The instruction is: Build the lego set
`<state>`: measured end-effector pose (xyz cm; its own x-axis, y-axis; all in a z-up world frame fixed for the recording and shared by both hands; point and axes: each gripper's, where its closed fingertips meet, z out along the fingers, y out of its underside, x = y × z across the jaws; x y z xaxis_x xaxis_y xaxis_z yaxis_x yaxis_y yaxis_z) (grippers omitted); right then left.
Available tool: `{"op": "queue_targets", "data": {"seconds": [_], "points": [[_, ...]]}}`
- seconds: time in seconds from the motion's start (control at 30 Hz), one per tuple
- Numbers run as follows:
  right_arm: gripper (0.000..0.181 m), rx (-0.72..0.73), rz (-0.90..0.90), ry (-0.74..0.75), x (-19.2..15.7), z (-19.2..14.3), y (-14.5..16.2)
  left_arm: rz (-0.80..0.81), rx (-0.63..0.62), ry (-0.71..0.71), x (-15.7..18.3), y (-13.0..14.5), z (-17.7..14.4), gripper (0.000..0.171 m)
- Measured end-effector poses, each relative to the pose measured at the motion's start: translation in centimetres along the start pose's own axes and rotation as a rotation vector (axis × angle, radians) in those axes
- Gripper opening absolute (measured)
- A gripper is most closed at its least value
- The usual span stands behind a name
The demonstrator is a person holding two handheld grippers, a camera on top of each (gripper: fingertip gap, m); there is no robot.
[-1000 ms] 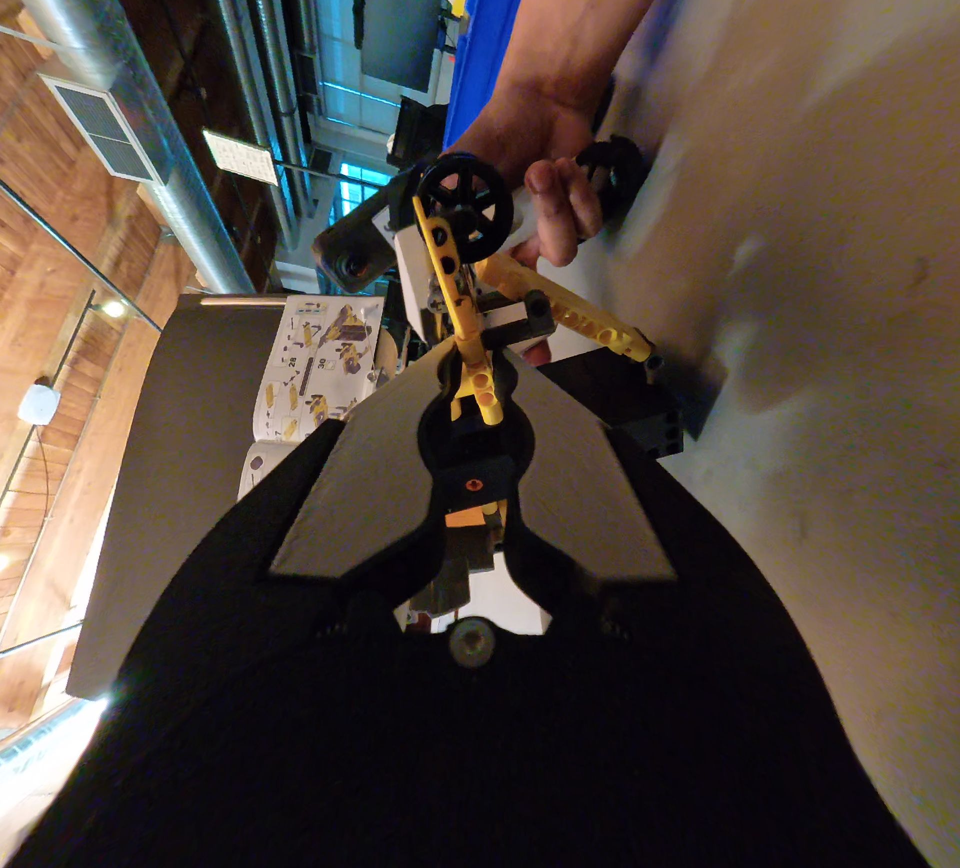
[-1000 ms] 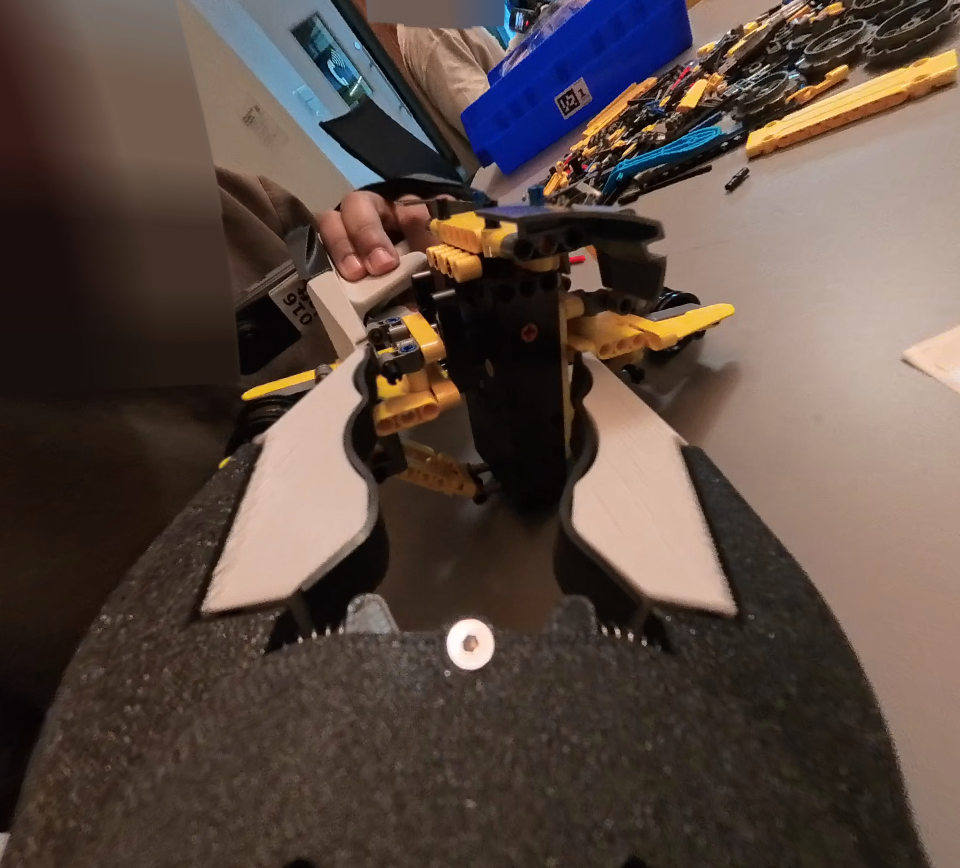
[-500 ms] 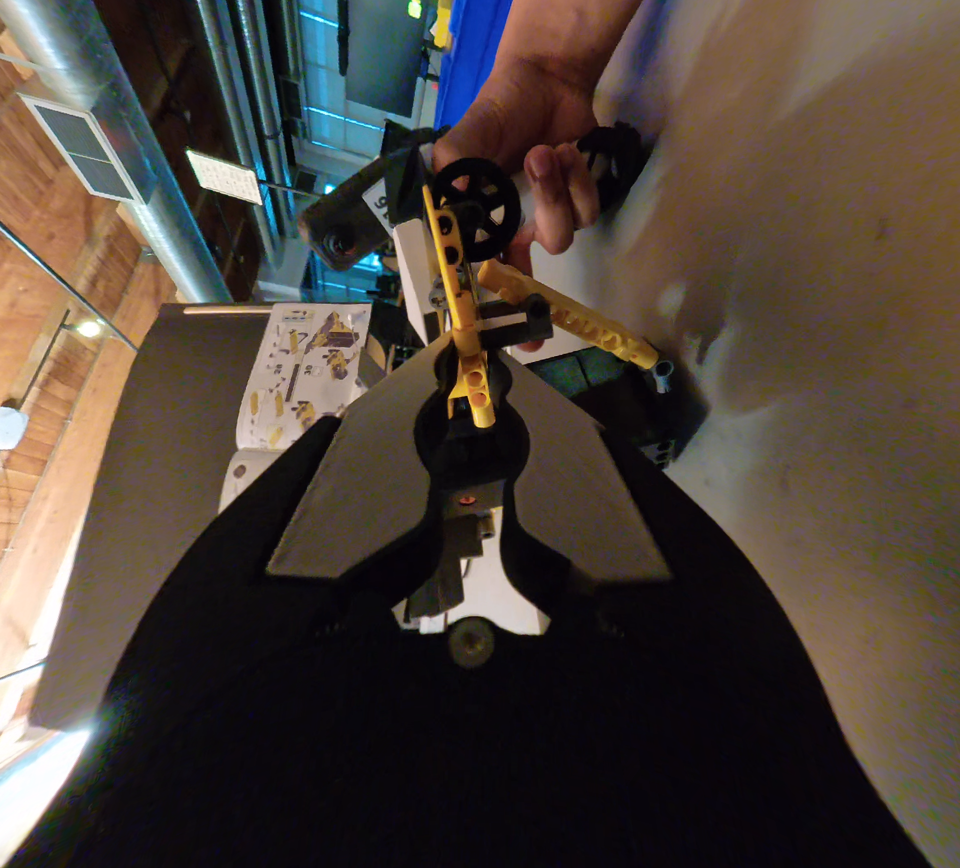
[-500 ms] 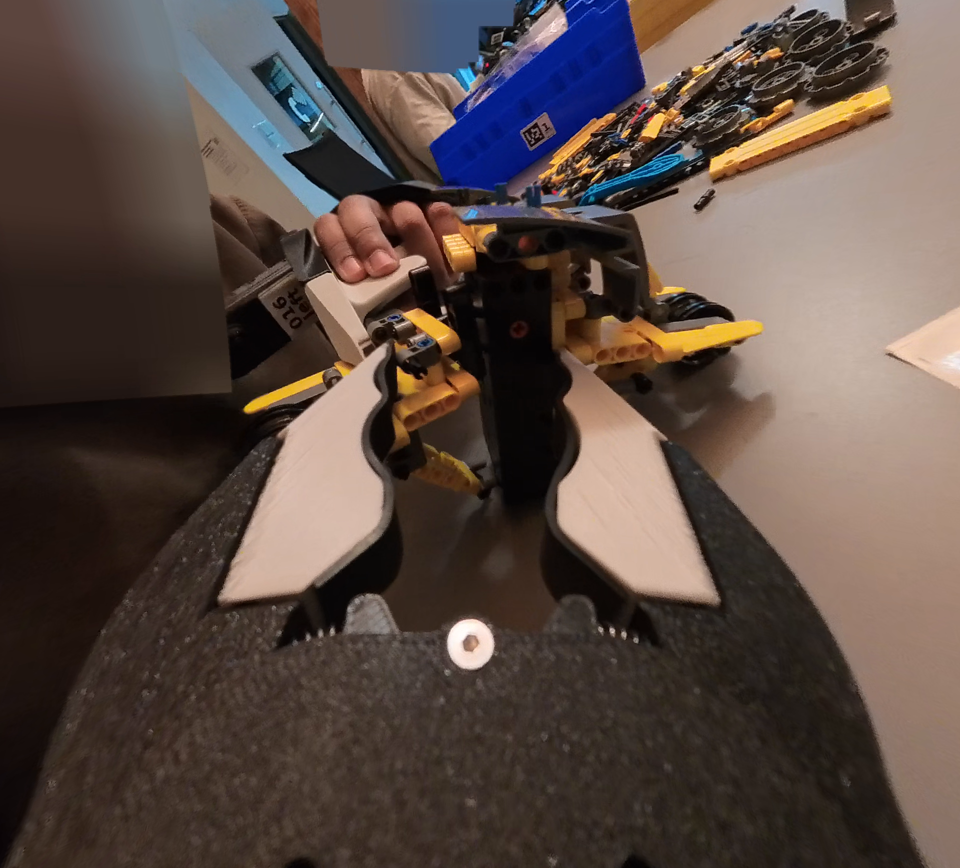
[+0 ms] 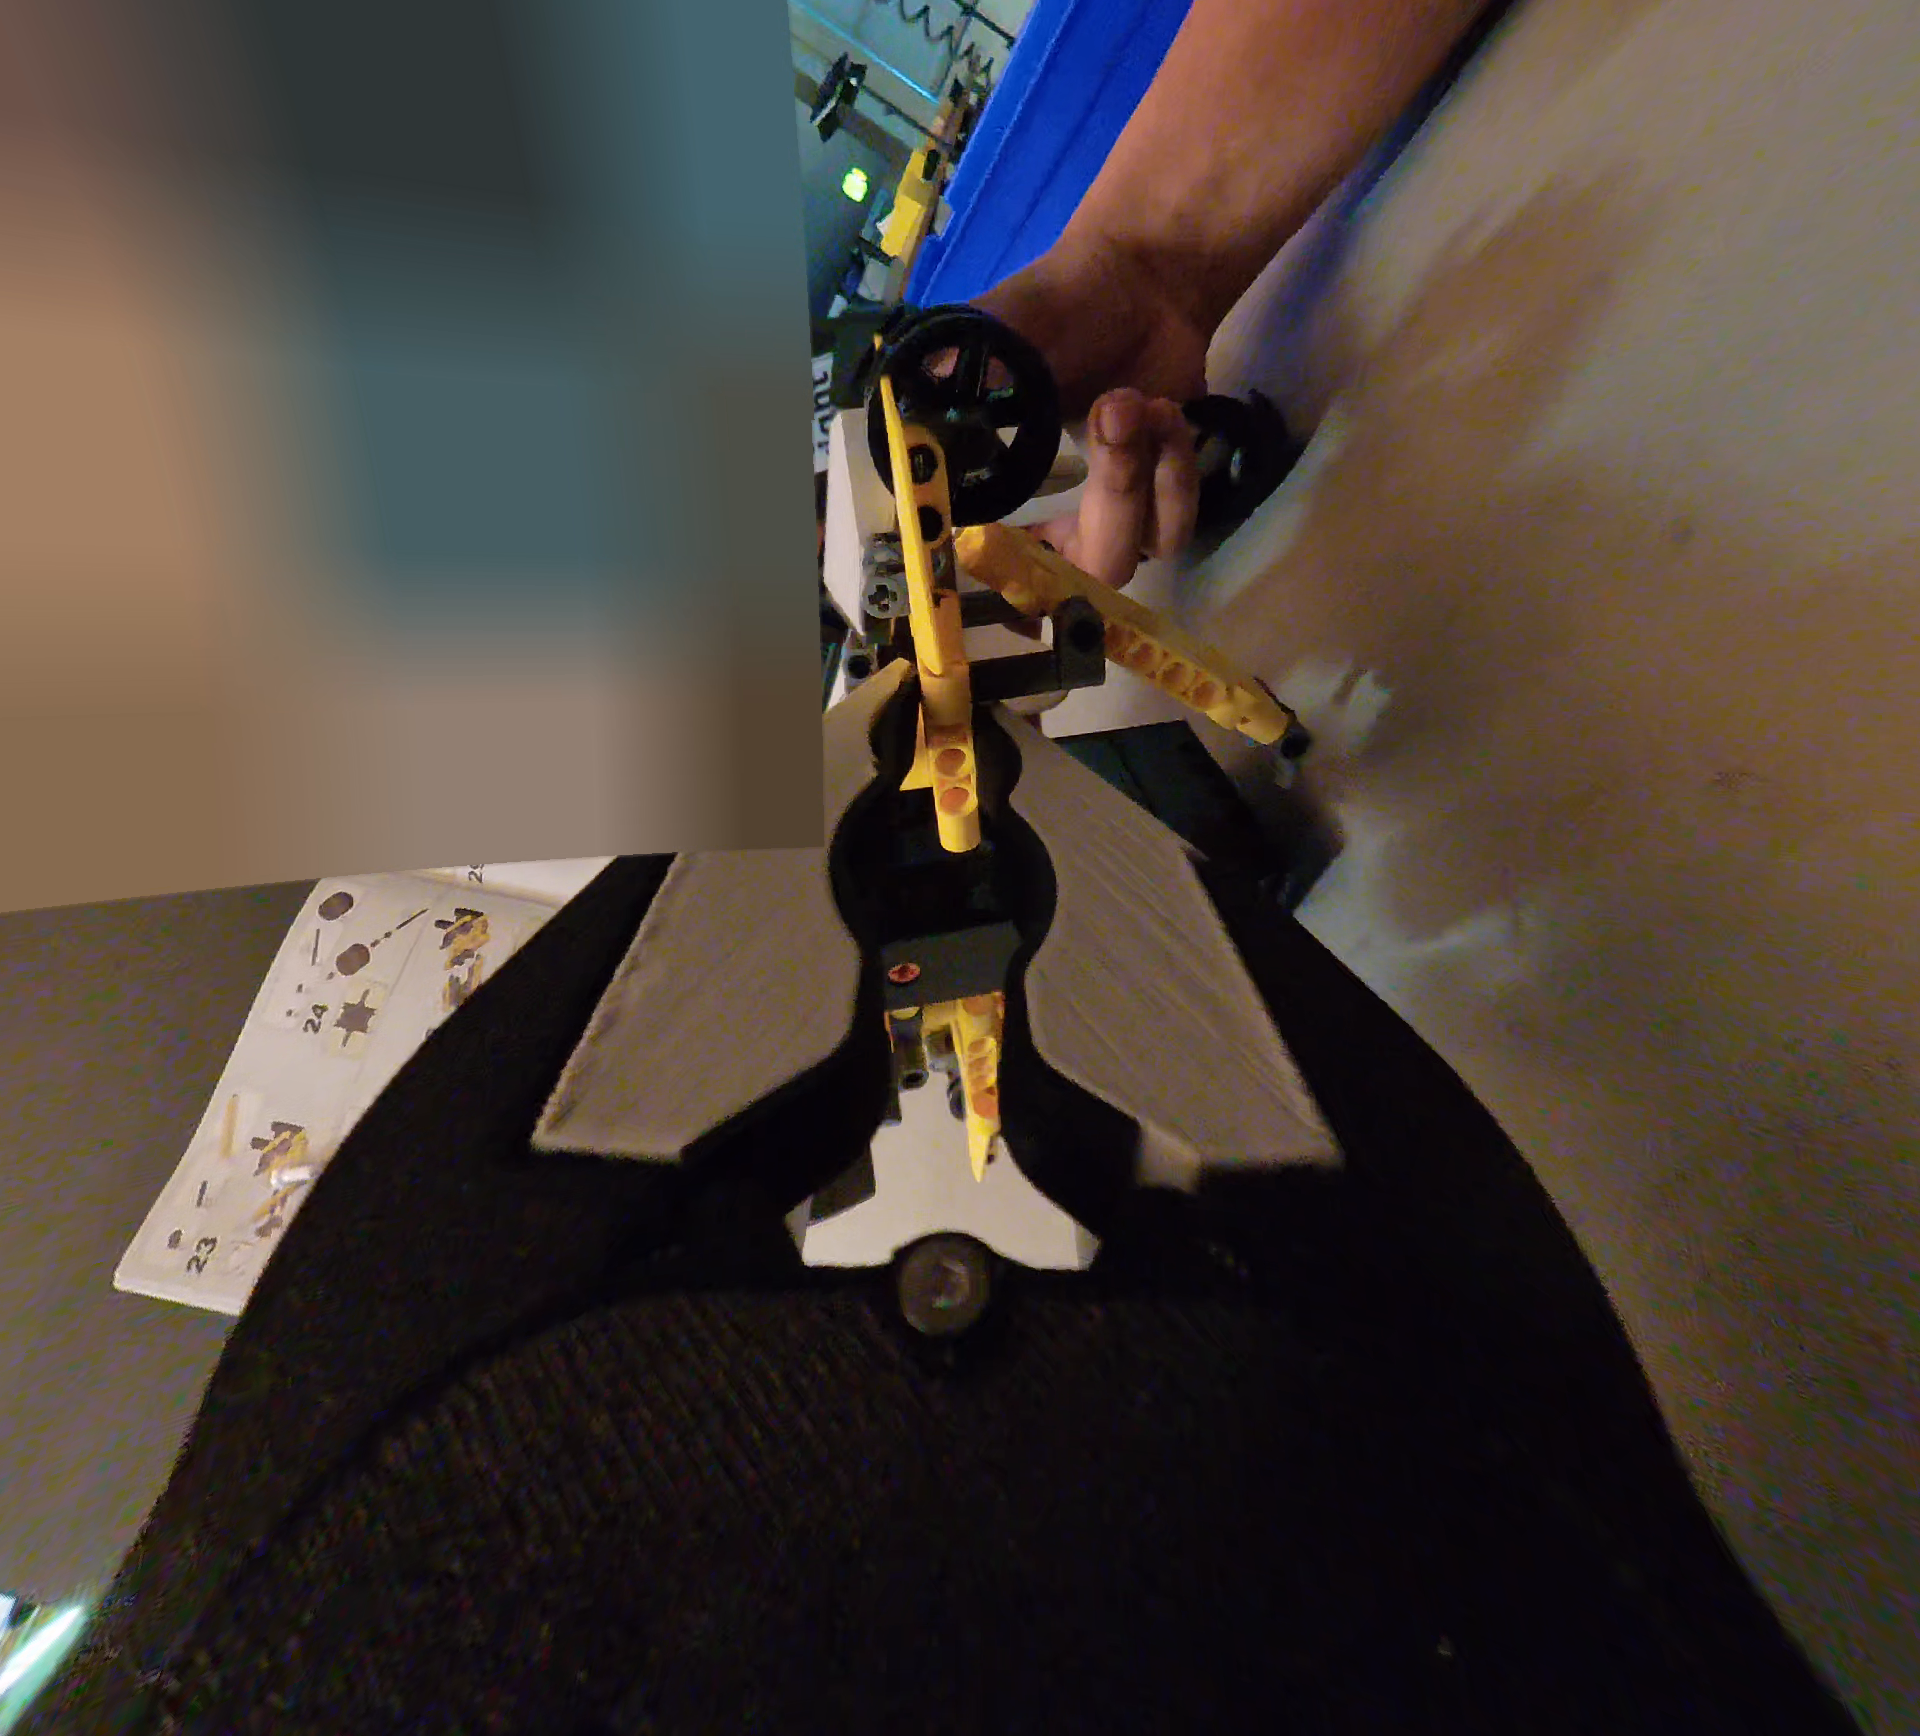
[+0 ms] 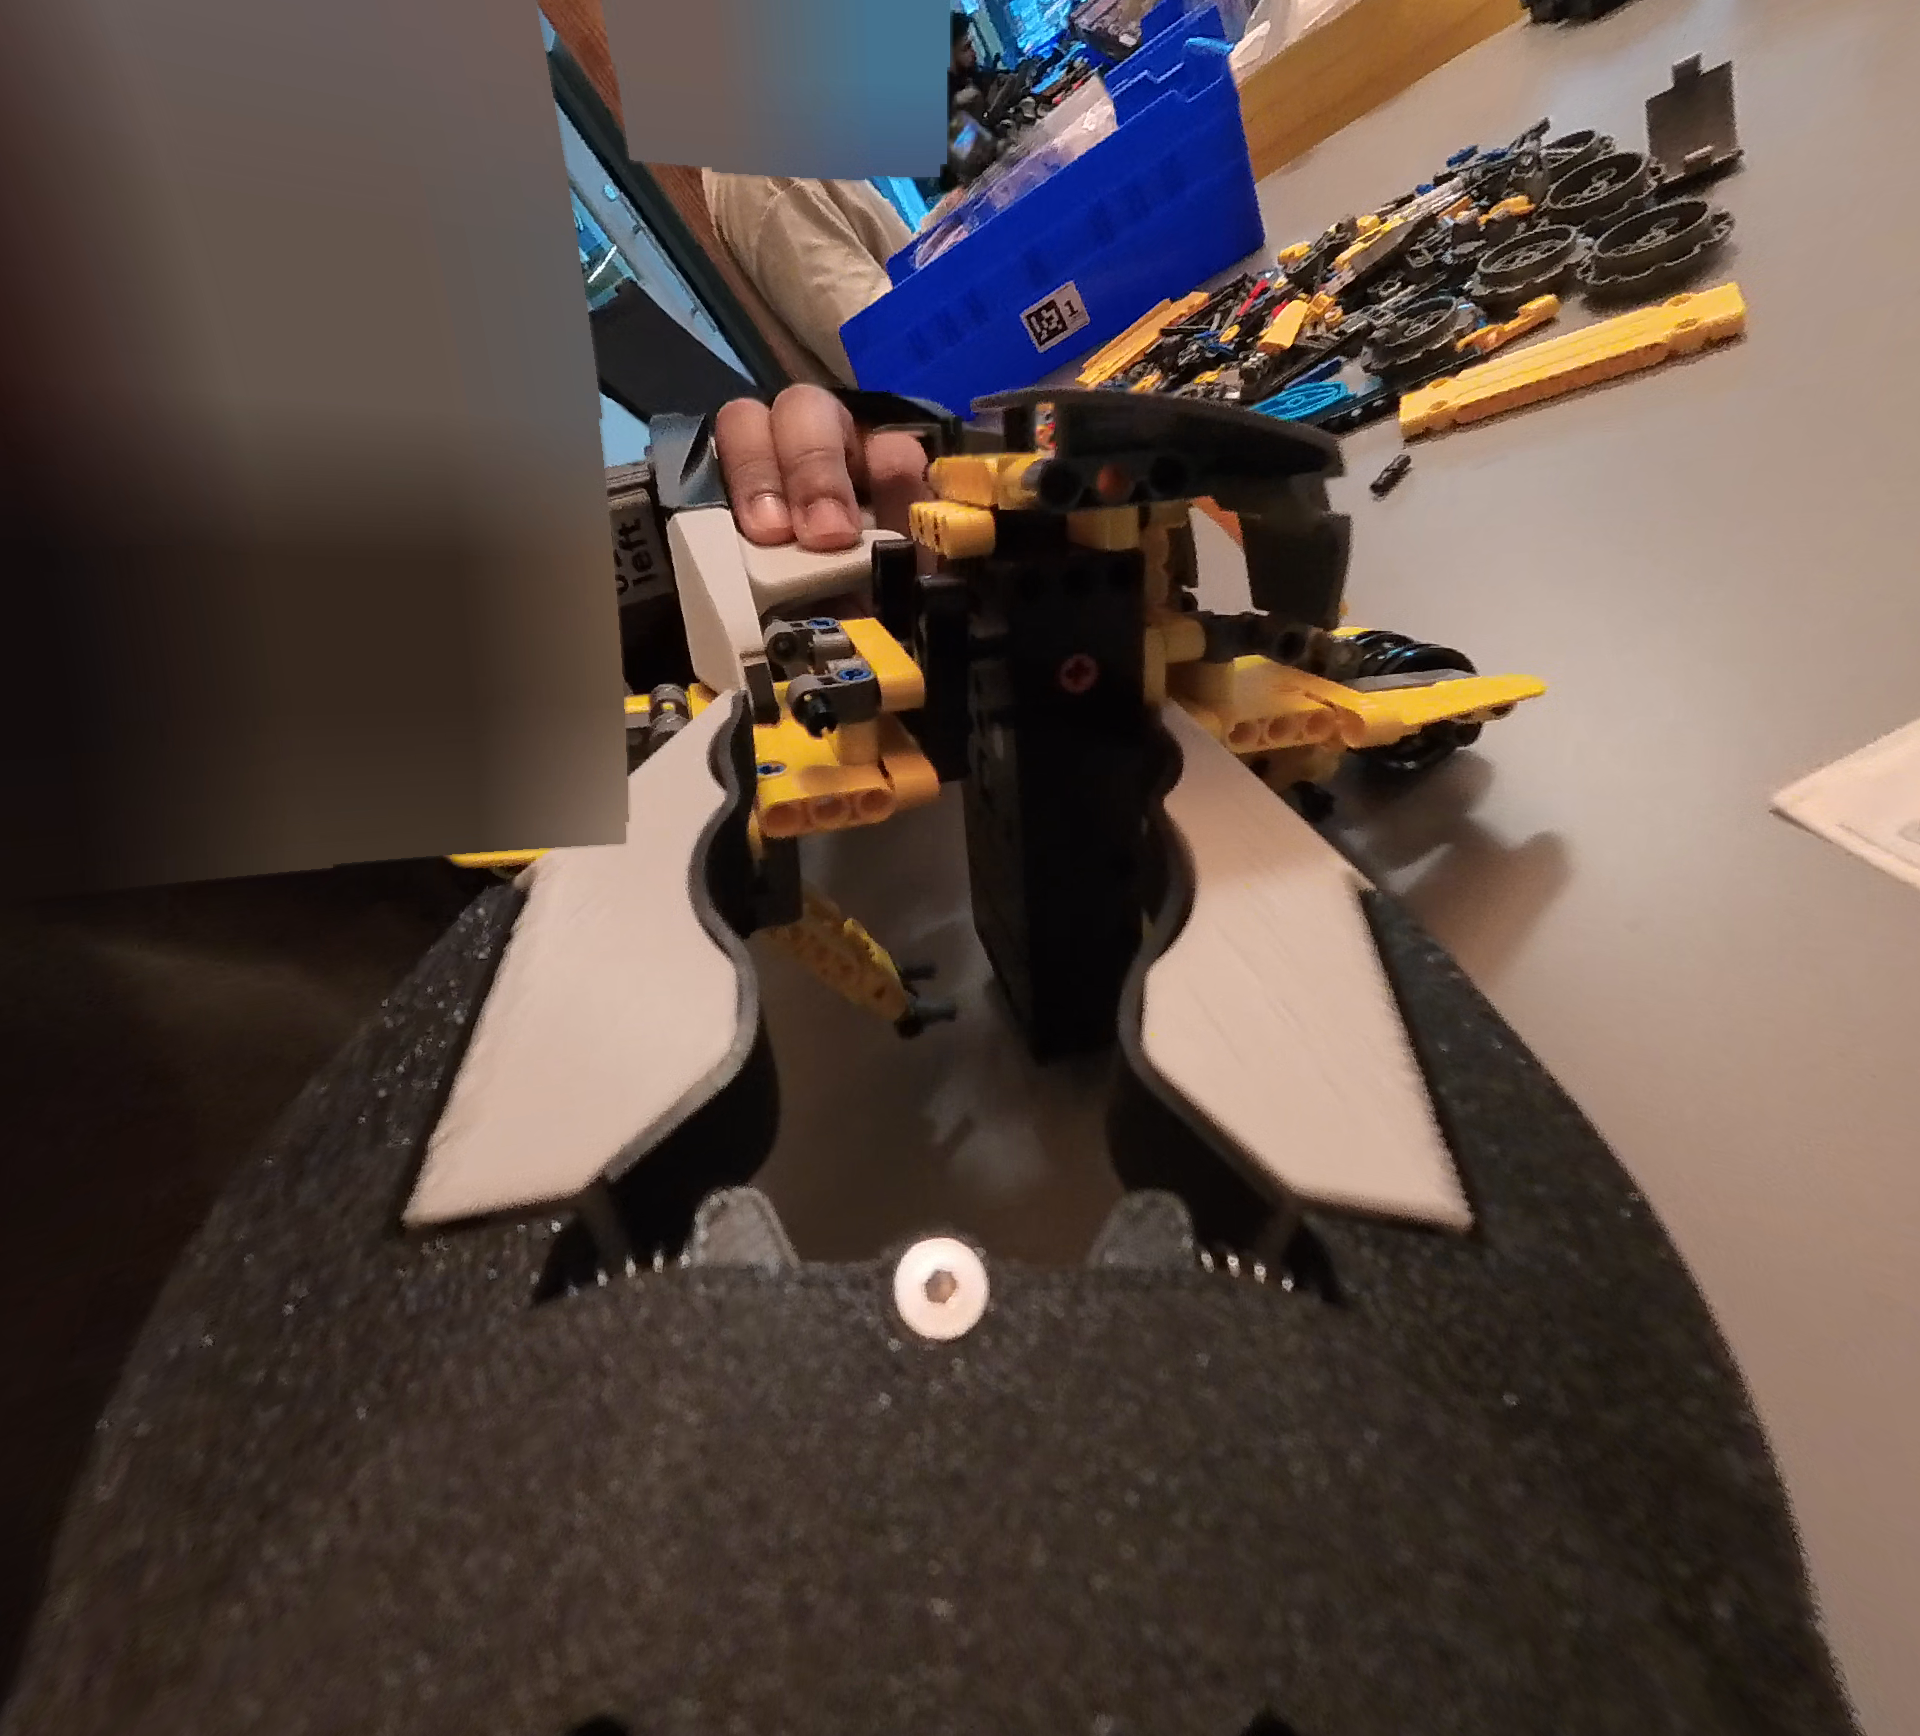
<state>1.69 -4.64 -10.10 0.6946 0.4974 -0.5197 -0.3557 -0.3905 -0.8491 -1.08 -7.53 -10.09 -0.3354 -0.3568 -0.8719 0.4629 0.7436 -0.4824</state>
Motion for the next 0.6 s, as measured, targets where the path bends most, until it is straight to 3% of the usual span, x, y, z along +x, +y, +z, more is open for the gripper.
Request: {"op": "queue_targets", "data": {"seconds": [0.43,0.6], "points": [[0.056,-0.065,-0.049,-0.019,0.40,-0.16,0.21,0.035,-0.002,-0.005,0.05,-0.04,0.10,0.003],[0.056,-0.052,-0.042,-0.004,0.38,-0.15,0.21,0.034,0.001,-0.005,0.03,0.01,0.05,0.003]]}}
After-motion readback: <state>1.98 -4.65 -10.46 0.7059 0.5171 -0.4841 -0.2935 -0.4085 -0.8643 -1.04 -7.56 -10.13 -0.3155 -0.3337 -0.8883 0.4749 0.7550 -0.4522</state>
